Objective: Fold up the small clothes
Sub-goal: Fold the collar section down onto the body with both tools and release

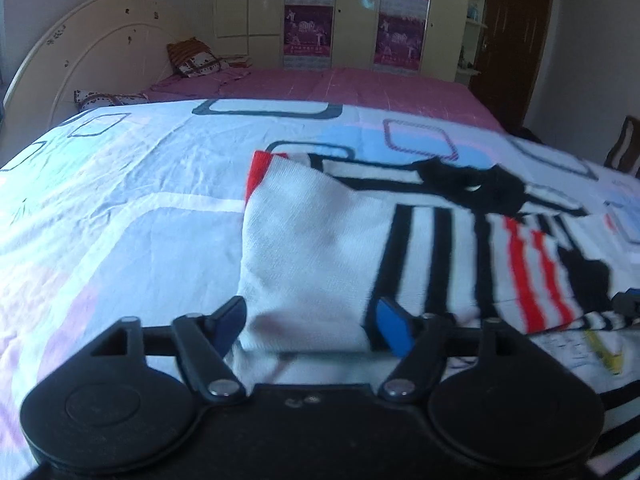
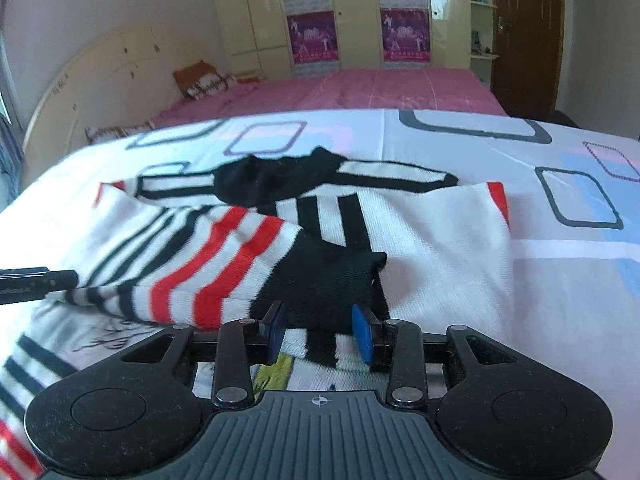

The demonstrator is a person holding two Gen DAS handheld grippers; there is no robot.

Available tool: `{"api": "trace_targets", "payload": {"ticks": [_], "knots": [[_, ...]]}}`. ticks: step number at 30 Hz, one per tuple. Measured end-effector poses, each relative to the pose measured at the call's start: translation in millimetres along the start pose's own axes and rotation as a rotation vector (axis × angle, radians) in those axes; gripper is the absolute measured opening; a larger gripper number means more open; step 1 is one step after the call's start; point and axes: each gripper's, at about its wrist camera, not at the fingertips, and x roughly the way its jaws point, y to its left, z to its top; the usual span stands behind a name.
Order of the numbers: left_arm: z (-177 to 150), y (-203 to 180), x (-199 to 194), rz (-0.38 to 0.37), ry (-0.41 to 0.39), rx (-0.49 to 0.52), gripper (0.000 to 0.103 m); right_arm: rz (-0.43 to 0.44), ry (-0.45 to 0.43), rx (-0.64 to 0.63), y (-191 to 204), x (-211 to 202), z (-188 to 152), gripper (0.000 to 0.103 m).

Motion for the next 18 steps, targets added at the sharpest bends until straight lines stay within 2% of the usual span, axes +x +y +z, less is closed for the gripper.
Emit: {"api": "trace_targets", "payload": {"ticks": [3,4,6,18], "knots": [[-3.5,-7.9,-20.0,-0.008,-0.010,0.006,0.075,0.021,-0.018,-0.009,1.6,-18.3,-2.9,0.039],[-5.2,-10.4,-26.2,-0.011,-0.011,0.008,0.076,0.029,-0.023,-0.008,2.1,-23.8,-4.4,0.051],[-9.4,-15.3,-38.8,-0.019,-0.014,0.014,0.076,0.043,-0.045,-0.008,3.6,-35.3,-9.2,0.069],[-44.4,-25.8,-97.4,-0.036,0.007,0.081,0.080,0.080,-0.029,-0.026,25.9,-78.8,-52.1,0.069]]}}
